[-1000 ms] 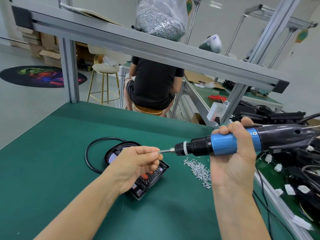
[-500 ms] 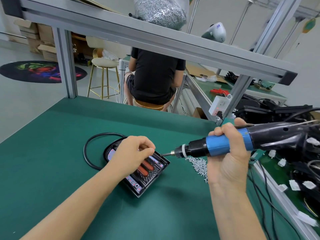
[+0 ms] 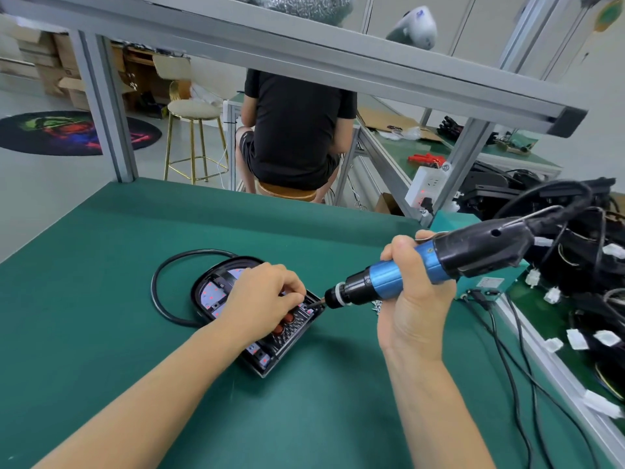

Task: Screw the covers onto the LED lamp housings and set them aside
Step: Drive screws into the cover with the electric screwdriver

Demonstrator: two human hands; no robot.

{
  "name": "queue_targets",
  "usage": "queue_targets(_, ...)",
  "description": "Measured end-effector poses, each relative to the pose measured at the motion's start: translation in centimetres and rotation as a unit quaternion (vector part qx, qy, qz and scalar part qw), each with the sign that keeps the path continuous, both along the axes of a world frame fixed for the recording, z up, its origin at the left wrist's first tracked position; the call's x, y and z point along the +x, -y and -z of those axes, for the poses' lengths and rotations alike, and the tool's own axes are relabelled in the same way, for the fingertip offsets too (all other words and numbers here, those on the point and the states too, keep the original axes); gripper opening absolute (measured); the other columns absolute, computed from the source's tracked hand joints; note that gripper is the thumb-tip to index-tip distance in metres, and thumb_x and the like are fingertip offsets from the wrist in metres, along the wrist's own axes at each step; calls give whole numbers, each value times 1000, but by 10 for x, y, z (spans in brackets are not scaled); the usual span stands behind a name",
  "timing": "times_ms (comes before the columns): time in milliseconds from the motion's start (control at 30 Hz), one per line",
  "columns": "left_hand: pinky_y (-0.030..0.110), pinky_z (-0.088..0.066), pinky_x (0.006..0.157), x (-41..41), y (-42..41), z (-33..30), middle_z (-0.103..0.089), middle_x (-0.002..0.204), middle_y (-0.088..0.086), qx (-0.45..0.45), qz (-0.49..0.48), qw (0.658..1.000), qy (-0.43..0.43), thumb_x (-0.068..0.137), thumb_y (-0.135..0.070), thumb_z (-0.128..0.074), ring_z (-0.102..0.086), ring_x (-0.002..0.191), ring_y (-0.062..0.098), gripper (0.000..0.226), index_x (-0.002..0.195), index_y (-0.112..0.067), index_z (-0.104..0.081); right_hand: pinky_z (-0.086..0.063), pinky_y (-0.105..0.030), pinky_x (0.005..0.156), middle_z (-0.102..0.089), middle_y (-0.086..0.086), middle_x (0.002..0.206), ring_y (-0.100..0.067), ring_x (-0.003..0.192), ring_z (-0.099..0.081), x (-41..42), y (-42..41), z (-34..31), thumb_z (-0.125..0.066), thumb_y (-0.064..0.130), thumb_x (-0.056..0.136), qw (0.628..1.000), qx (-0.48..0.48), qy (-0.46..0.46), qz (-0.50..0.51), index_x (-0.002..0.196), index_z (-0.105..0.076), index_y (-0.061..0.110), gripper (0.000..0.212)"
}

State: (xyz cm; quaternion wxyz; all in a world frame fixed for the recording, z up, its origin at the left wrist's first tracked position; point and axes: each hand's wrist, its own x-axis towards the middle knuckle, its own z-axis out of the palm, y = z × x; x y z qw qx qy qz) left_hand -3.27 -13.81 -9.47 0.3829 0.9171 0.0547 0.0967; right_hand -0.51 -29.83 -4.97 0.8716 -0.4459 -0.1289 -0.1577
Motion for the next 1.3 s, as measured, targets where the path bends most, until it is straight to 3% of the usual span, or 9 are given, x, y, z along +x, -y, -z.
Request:
queue_targets(200,23,-52,42,1,1,-2,-62,78,-1,-18,-5,1000,-12,87,-8,-62,-63,50,9,17,76,-20,-66,-47,-24,66,-54,3,67,-15,66,-54,2,-2,3,-67,5,73,1000,-16,2,-11,67,-61,31,27)
queue_targets(400,23,-52,42,1,1,-4,-67,77,3,-31,-12,999,-34,88,-7,-62,-62,48,6,13,80,-16,-68,-47,-23,69,-55,7,67,-13,67,-54,1,1,2,-66,5,74,999,-20,12,-33,66,-60,32,29)
queue_targets(567,24,-51,43,0,7,-12,-68,73,4,-49,-35,998,-7,86,-9,-64,-63,52,16,11,79,-16,-70,-47,-22,69,-55,3,71,-14,68,-54,-1,16,-1,-66,8,78,1000,29,-2,5,92,-55,24,24)
queue_targets(700,7,-42,55,1,31,-25,-67,66,-8,-59,0,997,54,82,-8,-69,-55,56,1,15,72,-20,-70,-45,-25,73,-56,9,67,-12,68,-52,4,50,-11,-62,8,82,995,62,18,75,102,-51,19,25)
queue_targets(833,6,-40,57,8,76,-21,-68,66,-7,-94,52,994,36,80,-9,-71,-53,55,-3,23,67,-28,-67,-46,-25,74,-57,12,70,-10,67,-54,4,85,-12,-61,4,88,989,47,27,135,100,-51,19,22)
queue_targets(967,4,-37,54,23,110,2,-65,67,-7,-133,43,990,-19,80,-8,-72,-52,55,-3,16,72,-23,-71,-47,-29,78,-59,13,72,-10,70,-54,1,109,-2,-62,5,89,988,39,10,151,104,-51,18,22)
queue_targets(1067,13,-41,65,32,120,20,-64,74,-5,-36,21,998,-45,83,-9,-66,-56,70,9,11,83,-17,-74,-50,-23,72,-60,15,72,-7,67,-56,0,119,5,-61,2,91,984,28,1,174,99,-52,20,22)
queue_targets(1200,27,-45,80,37,125,34,-62,87,-7,70,24,997,-13,87,-14,-60,-55,94,16,15,89,-24,-72,-48,-28,75,-55,1,83,-10,68,-58,4,126,17,-66,3,88,983,34,-36,179,95,-57,24,24)
queue_targets(1300,31,-39,87,42,126,38,-57,99,-5,151,27,988,-4,91,-22,-57,-50,103,17,14,91,-27,-70,-47,-28,76,-53,-8,91,-11,69,-57,5,125,22,-69,8,81,984,30,-45,167,92,-57,24,23)
